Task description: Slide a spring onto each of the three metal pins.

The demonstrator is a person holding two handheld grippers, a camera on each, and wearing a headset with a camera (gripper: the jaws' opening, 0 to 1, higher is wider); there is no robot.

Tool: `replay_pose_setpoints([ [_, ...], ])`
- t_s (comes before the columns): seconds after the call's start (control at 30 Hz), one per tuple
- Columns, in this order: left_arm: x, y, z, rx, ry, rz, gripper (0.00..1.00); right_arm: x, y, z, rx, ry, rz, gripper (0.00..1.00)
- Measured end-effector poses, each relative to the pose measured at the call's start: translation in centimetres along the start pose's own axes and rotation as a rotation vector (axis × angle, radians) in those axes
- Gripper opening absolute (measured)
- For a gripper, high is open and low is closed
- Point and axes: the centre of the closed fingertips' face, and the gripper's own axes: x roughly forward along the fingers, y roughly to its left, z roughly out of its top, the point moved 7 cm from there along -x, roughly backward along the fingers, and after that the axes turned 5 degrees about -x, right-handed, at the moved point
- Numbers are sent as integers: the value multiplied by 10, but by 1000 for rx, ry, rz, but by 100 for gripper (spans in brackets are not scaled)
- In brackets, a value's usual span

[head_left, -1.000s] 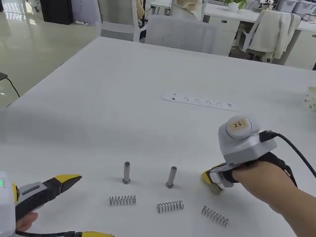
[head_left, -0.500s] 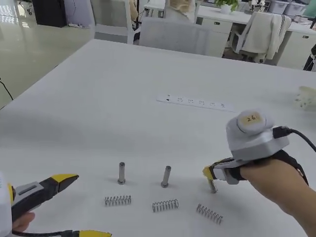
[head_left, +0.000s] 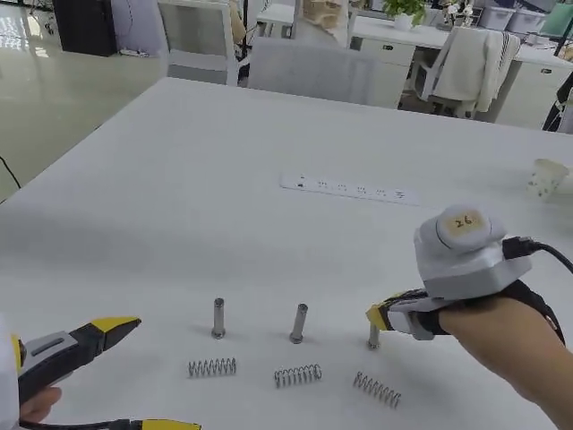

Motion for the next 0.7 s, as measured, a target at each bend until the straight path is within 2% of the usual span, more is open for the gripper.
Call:
replay_pose_setpoints([
  [0.3, 0, -2, -1, 2, 5, -3, 82, -1, 1, -2, -10, -4, 6, 6],
  [0.7, -1, -4, 1, 9, 7, -6, 82, -3, 6, -2, -59, -12, 12, 6],
])
